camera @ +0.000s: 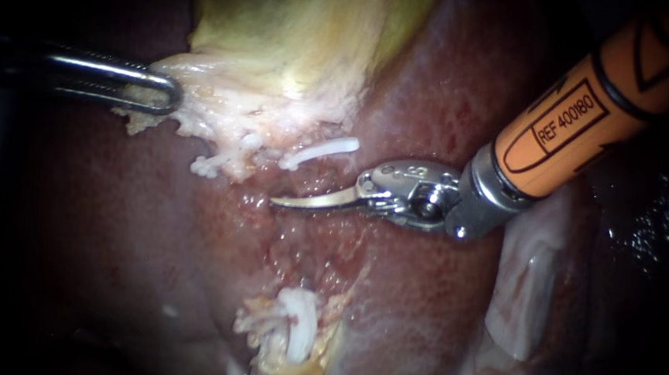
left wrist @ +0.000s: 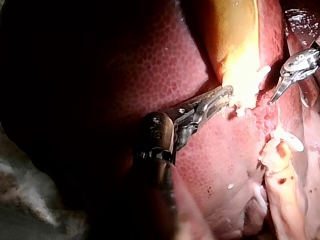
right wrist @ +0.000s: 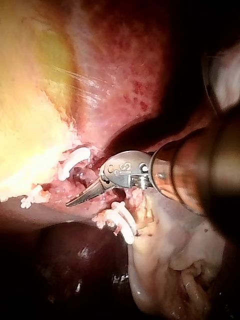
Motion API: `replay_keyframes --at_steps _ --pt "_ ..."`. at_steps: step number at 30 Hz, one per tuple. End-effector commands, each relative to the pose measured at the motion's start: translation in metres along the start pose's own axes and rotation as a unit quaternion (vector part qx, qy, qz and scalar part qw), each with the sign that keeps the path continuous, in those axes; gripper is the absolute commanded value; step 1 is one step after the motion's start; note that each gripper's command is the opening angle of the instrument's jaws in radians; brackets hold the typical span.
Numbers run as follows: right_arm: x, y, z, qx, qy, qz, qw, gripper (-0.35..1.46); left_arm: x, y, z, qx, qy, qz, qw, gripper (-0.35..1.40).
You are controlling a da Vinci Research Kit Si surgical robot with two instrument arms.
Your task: Go back from the cut right tube
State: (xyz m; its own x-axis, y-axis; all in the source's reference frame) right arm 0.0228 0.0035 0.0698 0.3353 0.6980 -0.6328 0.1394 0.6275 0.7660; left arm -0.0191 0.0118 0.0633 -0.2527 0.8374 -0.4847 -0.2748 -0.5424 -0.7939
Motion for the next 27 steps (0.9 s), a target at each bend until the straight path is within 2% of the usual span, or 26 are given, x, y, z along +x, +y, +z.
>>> replay_keyframes --at_steps 1,3,4,6,9,13,15,17,18,19,21,22,23,24,27 --pt "0.0000 0.0000 0.0001 0.003 0.006 -0.001 1.0000 -0.33 0.0000 0.0000 0.0000 0.000 0.000 0.000 1.0000 -0.35" --pt "-0.0001 -0.0001 0.0002 0.003 0.034 0.006 0.9994 0.66 0.0000 0.0000 0.0000 0.000 0.000 0.000 1.0000 -0.35" --pt "-0.0001 -0.0001 0.0003 0.006 0.044 0.017 0.9988 0.89 0.0000 0.0000 0.0000 0.000 0.000 0.000 1.0000 -0.35" --pt "0.0000 -0.0002 0.0005 0.011 0.060 0.016 0.9980 1.15 0.0000 0.0000 0.0000 0.000 0.000 0.000 1.0000 -0.35" --pt "0.0000 -0.0004 0.0007 0.011 0.061 0.016 0.9979 1.23 0.0000 0.0000 0.0000 0.000 0.000 0.000 1.0000 -0.35" --pt "-0.0001 -0.0005 0.0006 0.005 0.065 0.016 0.9978 1.25 0.0000 0.0000 0.0000 0.000 0.000 0.000 1.0000 -0.35" --pt "-0.0005 -0.0005 0.0005 -0.018 0.063 0.016 0.9977 1.30 0.0000 0.0000 0.0000 0.000 0.000 0.000 1.0000 -0.35" --pt "-0.0010 -0.0005 0.0001 -0.060 0.059 0.018 0.9963 1.35 0.0000 0.0000 0.0000 0.000 0.000 0.000 1.0000 -0.35" --pt "-0.0012 -0.0006 -0.0001 -0.083 0.052 -0.001 0.9952 1.41 0.0000 0.0000 0.0000 0.000 0.000 0.000 1.0000 -0.35" --pt "-0.0013 -0.0007 -0.0004 -0.113 0.040 -0.027 0.9925 1.43 0.0000 0.0000 -0.0001 0.000 0.000 0.000 1.0000 -0.35" --pt "-0.0016 -0.0010 -0.0011 -0.143 0.015 -0.070 0.9871 1.43 0.0000 0.0000 -0.0001 0.000 0.000 0.000 1.0000 -0.35" --pt "-0.0019 -0.0014 -0.0017 -0.161 0.000 -0.096 0.9823 1.43 0.0000 0.0000 -0.0001 0.000 0.000 0.000 1.0000 -0.35" --pt "-0.0020 -0.0015 -0.0020 -0.168 -0.006 -0.105 0.9801 1.43 0.0000 0.0000 -0.0001 0.000 0.000 0.000 1.0000 -0.35" --pt "-0.0024 -0.0021 -0.0028 -0.185 -0.021 -0.127 0.9744 1.43 -0.0001 0.0000 -0.0001 0.000 0.000 0.000 1.0000 -0.35" --pt "-0.0031 -0.0031 -0.0047 -0.203 -0.041 -0.172 0.9631 1.45 -0.0001 -0.0001 -0.0001 0.000 0.000 0.000 1.0000 -0.35"
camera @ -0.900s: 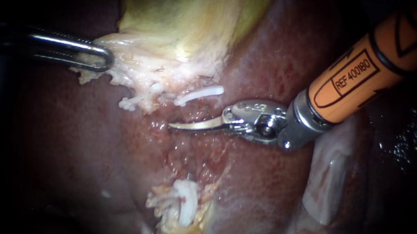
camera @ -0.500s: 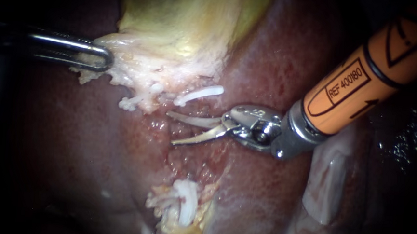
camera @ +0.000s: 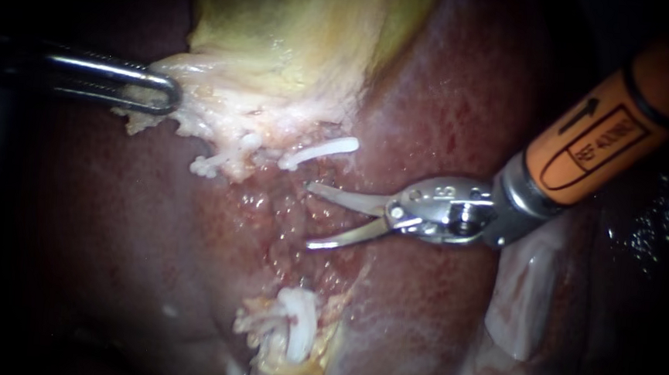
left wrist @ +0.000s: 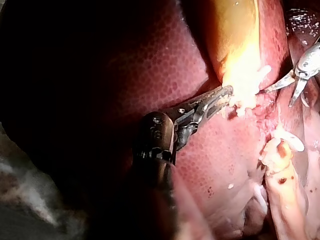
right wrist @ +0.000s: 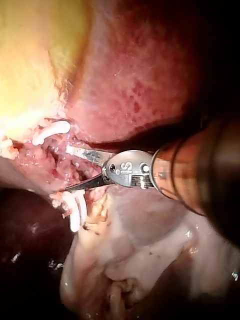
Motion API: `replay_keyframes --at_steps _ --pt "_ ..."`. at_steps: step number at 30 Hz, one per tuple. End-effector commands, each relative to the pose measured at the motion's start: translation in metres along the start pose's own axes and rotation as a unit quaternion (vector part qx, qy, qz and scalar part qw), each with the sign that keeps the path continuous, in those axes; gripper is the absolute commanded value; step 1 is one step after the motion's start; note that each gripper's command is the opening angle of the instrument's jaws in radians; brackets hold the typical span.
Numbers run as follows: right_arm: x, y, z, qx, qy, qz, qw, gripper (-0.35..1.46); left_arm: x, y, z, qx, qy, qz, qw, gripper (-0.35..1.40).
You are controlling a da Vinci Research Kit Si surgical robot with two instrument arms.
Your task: Go back from the cut right tube
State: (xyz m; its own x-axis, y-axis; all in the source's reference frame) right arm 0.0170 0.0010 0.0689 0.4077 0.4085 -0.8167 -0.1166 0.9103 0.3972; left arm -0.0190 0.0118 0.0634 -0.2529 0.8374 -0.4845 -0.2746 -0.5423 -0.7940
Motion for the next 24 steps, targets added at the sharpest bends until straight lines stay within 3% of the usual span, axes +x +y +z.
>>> replay_keyframes --at_steps 1,8,11,16,24 --pt "-0.0002 -0.0002 -0.0007 -0.005 -0.003 -0.014 0.9999 1.45 0.0000 0.0000 0.0000 0.000 0.000 0.000 1.0000 -0.35" --pt "-0.0001 -0.0010 -0.0056 -0.044 -0.020 -0.065 0.9967 1.45 0.0000 -0.0001 0.0000 0.000 0.000 0.000 1.0000 -0.35" --pt "0.0004 -0.0008 -0.0065 -0.026 -0.018 -0.076 0.9966 1.45 0.0000 -0.0001 0.0000 0.000 0.000 0.000 1.0000 -0.35" --pt "0.0007 -0.0009 -0.0071 -0.023 -0.018 -0.075 0.9967 1.45 -0.0006 -0.0004 0.0006 0.002 0.001 0.002 1.0000 -0.35" --pt "0.0004 -0.0008 -0.0078 -0.022 -0.018 -0.076 0.9967 1.45 -0.0024 -0.0009 0.0034 0.005 0.002 0.007 1.0000 -0.35"
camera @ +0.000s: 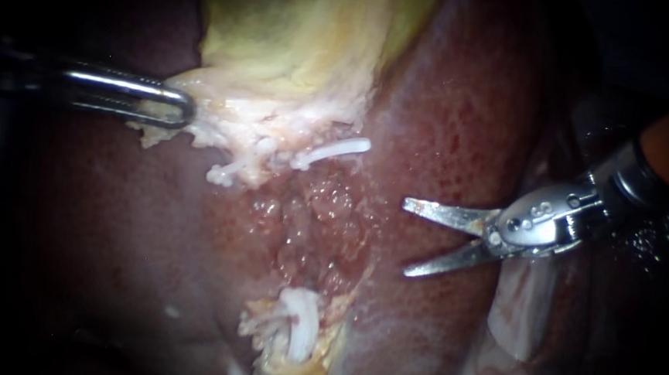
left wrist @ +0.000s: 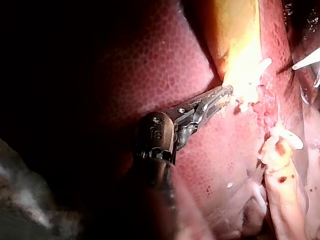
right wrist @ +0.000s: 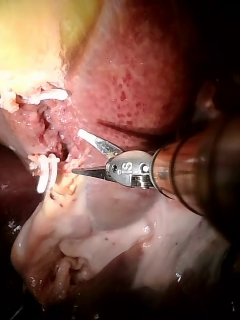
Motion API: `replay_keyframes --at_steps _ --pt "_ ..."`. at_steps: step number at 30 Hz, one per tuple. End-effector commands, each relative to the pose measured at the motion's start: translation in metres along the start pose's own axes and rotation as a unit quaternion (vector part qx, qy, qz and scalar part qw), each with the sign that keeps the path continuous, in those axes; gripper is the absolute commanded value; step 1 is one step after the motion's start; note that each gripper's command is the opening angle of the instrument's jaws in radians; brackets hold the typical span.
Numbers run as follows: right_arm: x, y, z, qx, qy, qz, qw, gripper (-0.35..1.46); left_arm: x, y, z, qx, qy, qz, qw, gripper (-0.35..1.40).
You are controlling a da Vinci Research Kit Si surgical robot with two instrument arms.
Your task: Go back from the cut right tube
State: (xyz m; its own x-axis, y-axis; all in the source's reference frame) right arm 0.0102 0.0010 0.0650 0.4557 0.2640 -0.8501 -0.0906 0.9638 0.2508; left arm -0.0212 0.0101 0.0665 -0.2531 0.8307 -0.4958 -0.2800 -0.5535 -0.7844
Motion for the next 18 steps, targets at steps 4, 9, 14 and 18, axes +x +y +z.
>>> replay_keyframes --at_steps 4,9,14,18 --pt "0.0000 0.0001 -0.0003 0.001 0.001 0.000 1.0000 1.45 -0.0011 -0.0002 0.0017 -0.005 -0.003 0.002 1.0000 -0.35" --pt "0.0000 0.0002 -0.0004 0.001 0.001 0.001 1.0000 1.45 -0.0018 -0.0002 0.0030 -0.012 -0.004 -0.001 0.9999 -0.35" --pt "0.0001 0.0002 -0.0005 0.001 0.001 0.001 1.0000 1.45 -0.0018 -0.0001 0.0030 -0.012 -0.004 -0.001 0.9999 -0.35" --pt "0.0000 0.0002 -0.0002 0.017 0.000 0.003 0.9999 1.45 -0.0015 0.0000 0.0025 -0.014 -0.005 -0.002 0.9999 -0.35"
